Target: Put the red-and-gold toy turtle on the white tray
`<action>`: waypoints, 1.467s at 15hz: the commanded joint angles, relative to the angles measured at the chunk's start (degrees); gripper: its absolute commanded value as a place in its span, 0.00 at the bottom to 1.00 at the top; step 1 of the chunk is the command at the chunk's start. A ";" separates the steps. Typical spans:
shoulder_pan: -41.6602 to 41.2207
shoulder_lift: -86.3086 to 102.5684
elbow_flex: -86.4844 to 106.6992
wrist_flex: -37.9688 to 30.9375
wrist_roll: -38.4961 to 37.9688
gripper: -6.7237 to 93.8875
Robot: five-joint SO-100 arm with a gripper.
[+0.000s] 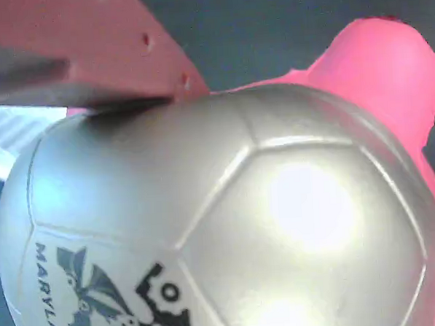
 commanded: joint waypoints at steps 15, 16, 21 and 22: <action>36.83 -5.62 -2.20 0.44 -8.53 0.06; 36.56 -6.50 -2.72 0.26 -8.26 0.06; 34.28 -16.26 -6.06 -5.45 -4.39 0.06; 34.01 -17.14 -6.68 -5.45 -4.13 0.06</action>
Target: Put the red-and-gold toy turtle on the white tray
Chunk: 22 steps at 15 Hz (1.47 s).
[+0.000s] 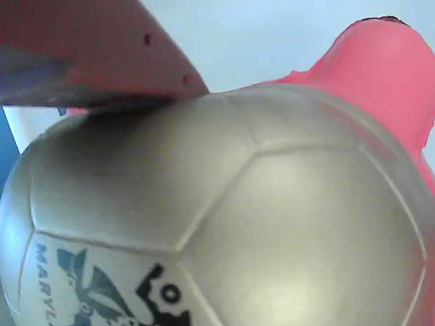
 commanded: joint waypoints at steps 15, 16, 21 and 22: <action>0.18 -2.37 -5.27 -1.14 -0.18 0.54; 0.35 -2.37 -5.19 -0.62 -0.44 0.63; 0.53 -2.29 -4.48 -0.26 -1.32 0.68; 0.53 -2.20 -4.48 -0.26 -1.32 0.68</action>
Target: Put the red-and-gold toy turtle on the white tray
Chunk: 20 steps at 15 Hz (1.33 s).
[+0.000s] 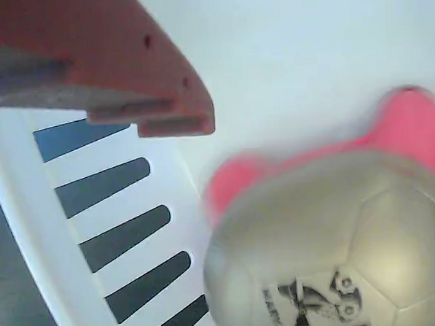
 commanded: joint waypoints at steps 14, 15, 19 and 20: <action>-4.57 15.03 7.82 -9.14 3.96 0.06; -6.24 18.81 10.90 -11.95 4.66 0.06; -18.98 34.10 19.16 -17.14 12.22 0.06; -22.76 37.71 22.24 -19.78 14.50 0.06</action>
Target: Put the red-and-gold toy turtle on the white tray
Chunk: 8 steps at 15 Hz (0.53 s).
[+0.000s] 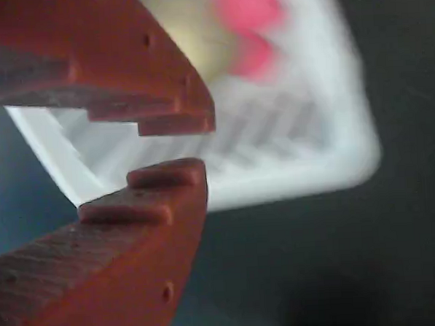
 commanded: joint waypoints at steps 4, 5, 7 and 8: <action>-17.58 25.40 26.28 -16.44 10.46 0.06; -19.34 29.79 33.84 -20.04 12.83 0.06; -20.65 39.46 49.22 -27.25 12.48 0.06; -21.01 44.65 55.72 -28.83 11.16 0.06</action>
